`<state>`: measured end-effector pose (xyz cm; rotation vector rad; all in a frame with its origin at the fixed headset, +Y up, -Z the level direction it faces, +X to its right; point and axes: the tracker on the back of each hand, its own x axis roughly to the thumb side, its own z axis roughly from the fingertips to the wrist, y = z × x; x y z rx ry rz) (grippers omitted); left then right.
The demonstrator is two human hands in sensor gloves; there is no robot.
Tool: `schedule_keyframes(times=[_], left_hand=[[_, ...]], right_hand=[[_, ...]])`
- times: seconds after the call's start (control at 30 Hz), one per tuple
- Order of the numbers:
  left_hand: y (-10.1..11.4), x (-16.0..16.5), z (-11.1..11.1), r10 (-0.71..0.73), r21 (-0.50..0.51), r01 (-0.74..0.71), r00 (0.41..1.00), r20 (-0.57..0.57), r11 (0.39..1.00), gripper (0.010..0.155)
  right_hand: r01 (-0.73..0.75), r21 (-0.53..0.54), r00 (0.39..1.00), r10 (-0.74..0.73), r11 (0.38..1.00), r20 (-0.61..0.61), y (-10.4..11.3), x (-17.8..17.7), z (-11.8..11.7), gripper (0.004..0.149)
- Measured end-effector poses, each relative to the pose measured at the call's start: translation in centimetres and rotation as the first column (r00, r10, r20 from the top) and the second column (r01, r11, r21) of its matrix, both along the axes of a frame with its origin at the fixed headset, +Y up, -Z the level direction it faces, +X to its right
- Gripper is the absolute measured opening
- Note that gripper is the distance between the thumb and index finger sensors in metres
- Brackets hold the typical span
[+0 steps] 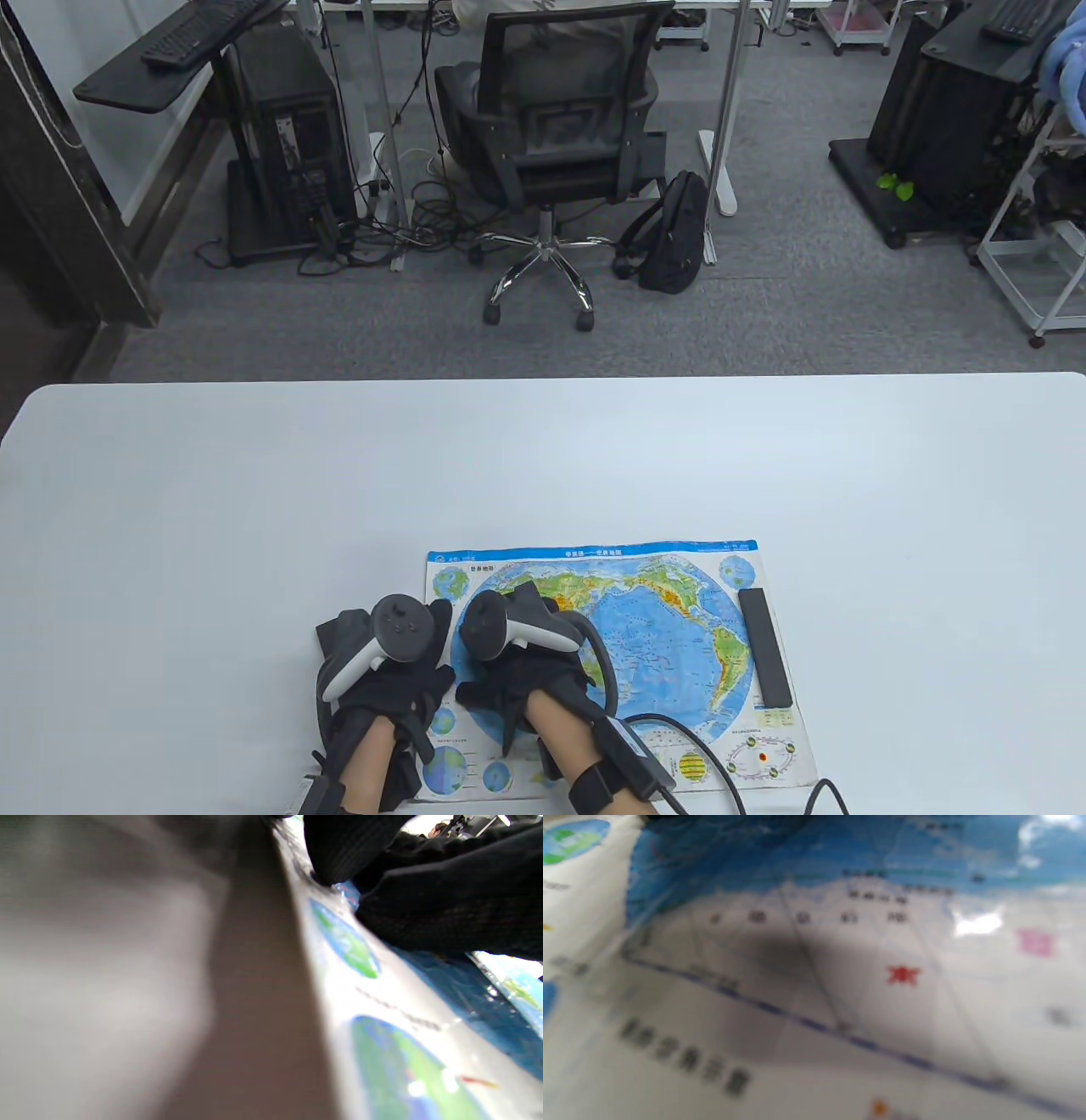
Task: Unroll map and secure with paperweights
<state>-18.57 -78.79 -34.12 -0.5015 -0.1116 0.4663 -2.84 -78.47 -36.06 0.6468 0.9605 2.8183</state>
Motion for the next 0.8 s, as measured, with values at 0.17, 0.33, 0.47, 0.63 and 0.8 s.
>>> schedule_keyframes(times=[0.17,0.33,0.47,0.63,0.8], left_hand=[[0.9,0.0,0.0,0.083,0.036,-0.082,0.997,-0.008,0.996,0.074],[2.7,0.0,0.3,0.155,0.088,-0.155,0.988,0.006,0.984,0.078],[4.2,-1.7,0.8,0.263,0.149,-0.253,0.963,-0.055,0.956,0.079],[4.0,-5.3,1.6,0.283,0.224,-0.229,0.926,-0.25,0.947,0.079],[0.7,-7.7,2.1,-0.036,-0.059,0.012,0.912,-0.409,0.998,0.089]], right_hand=[[0.006,0.004,1.0,-0.006,1.0,0.002,-0.1,0.0,0.0,0.069],[0.005,0.008,1.0,-0.005,1.0,0.004,0.0,0.0,0.0,0.069],[0.008,0.01,1.0,-0.008,1.0,0.006,-0.1,0.0,0.0,0.069],[0.001,0.004,1.0,-0.001,1.0,0.006,0.0,0.0,0.0,0.069],[0.001,0.002,1.0,-0.001,1.0,0.006,0.0,0.1,0.0,0.069]])
